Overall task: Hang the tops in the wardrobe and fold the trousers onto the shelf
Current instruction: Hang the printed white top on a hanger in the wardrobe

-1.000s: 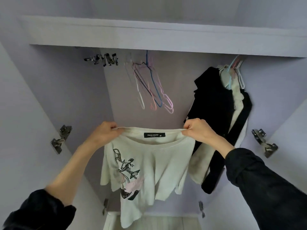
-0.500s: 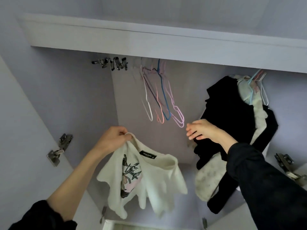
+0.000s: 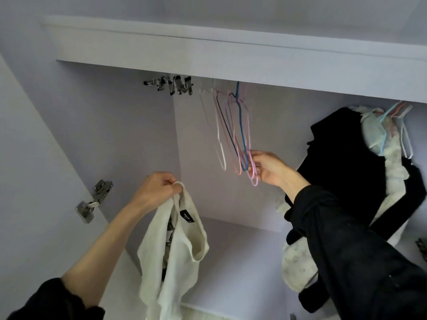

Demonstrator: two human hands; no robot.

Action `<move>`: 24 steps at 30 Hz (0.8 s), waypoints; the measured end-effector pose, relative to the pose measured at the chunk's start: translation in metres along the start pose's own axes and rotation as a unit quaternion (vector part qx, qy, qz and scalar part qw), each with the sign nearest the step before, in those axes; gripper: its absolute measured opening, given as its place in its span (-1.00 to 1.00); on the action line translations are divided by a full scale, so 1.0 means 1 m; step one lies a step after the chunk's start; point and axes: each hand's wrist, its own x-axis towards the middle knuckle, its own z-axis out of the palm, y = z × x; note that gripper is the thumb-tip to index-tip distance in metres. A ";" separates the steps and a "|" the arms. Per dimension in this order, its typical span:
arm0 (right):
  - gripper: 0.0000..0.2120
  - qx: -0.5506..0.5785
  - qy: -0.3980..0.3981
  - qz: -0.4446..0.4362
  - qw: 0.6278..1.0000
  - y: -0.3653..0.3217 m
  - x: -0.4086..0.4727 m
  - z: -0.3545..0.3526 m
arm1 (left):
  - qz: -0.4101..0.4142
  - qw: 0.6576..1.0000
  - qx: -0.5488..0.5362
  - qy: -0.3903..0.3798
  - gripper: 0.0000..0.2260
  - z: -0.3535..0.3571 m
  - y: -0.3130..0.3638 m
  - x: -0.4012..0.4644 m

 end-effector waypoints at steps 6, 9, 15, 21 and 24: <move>-0.73 -0.052 0.048 -0.097 0.993 0.001 0.000 -0.002 | -0.019 1.000 -0.001 0.005 -0.93 0.007 0.002 -0.002; -0.77 -0.083 0.110 -0.157 0.978 0.003 -0.002 -0.012 | -0.022 1.000 -0.007 -0.001 -0.93 0.011 0.005 -0.004; -0.78 -0.121 0.139 -0.214 0.959 0.019 -0.009 -0.031 | -0.015 0.999 -0.020 -0.019 -0.92 0.028 0.015 -0.006; -0.93 -0.124 0.159 -0.235 0.951 0.033 -0.020 -0.058 | 0.001 0.999 -0.016 -0.045 -0.84 0.056 0.026 -0.005; -0.82 -0.130 0.170 -0.237 0.948 0.019 -0.020 -0.068 | 0.003 0.998 -0.016 -0.058 -0.81 0.065 0.030 -0.003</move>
